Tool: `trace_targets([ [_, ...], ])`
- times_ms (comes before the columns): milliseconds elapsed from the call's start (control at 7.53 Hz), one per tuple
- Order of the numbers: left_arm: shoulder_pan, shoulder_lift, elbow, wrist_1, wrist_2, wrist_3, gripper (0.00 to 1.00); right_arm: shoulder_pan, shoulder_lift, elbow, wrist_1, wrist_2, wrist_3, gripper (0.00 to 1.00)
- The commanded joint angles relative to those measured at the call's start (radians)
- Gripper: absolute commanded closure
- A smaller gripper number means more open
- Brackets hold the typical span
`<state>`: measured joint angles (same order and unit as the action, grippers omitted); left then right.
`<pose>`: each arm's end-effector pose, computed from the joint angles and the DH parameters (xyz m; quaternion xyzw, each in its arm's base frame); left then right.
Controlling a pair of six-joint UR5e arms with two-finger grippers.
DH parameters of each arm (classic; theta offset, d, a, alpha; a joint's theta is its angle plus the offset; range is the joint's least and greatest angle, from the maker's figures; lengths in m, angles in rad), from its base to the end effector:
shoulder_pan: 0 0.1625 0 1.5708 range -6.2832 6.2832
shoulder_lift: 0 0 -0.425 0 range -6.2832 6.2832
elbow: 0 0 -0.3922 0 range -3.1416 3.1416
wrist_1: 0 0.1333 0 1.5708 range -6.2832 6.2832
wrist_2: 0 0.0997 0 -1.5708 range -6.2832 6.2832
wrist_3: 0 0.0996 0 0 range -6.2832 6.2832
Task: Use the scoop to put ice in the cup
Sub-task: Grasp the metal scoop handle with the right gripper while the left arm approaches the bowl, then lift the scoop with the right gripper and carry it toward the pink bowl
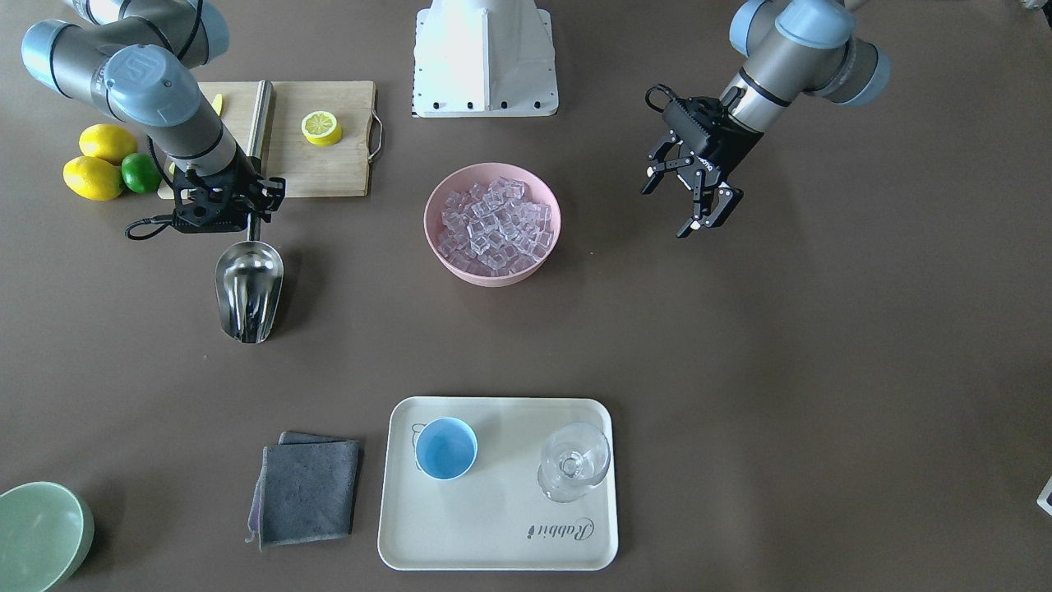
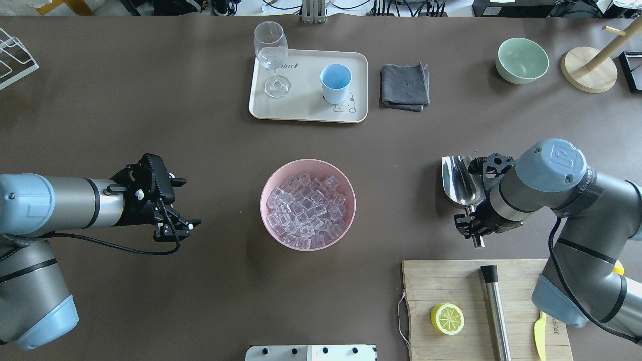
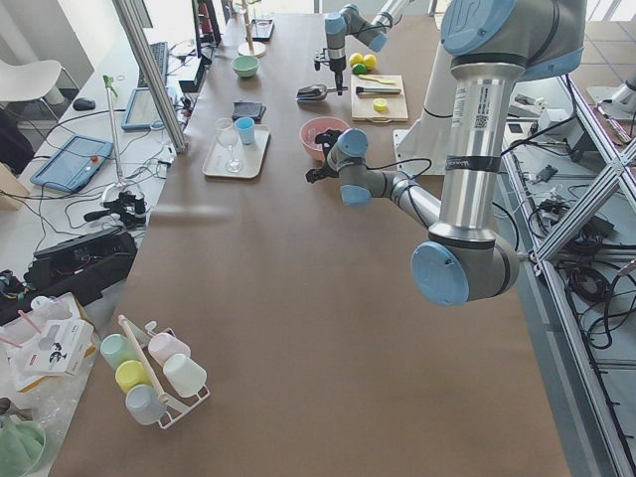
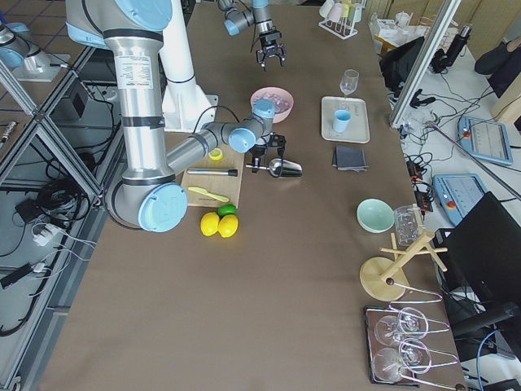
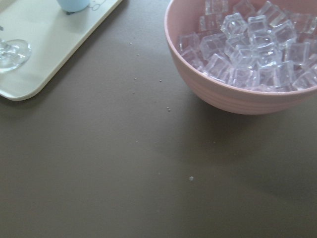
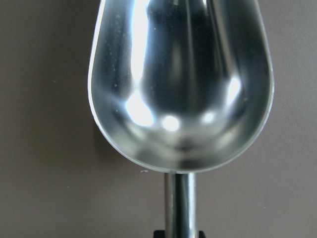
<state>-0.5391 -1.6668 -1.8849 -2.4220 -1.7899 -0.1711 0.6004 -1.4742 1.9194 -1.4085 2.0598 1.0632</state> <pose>0.3918 -0.3645 0.3638 0.4333 0.4044 0.3935 0.7027 -0.3860 -0.3691 0.4319 -0.0438 -0.3683 -0.0294 0.9282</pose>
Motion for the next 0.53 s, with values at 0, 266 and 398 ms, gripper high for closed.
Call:
trace_targets([
  [0, -0.016, -0.056, 0.052, -0.011, -0.155, 0.004, 0.02, 0.002, -0.026, 0.054, -0.009, 0.002, -0.015, 1.0],
  [266, -0.037, -0.102, 0.093, -0.009, -0.207, 0.068, 0.02, 0.054, -0.022, 0.088, -0.057, -0.012, -0.049, 1.0],
  [398, -0.063, -0.111, 0.11, -0.003, -0.232, 0.196, 0.02, 0.096, 0.013, 0.104, -0.155, -0.038, -0.125, 1.0],
])
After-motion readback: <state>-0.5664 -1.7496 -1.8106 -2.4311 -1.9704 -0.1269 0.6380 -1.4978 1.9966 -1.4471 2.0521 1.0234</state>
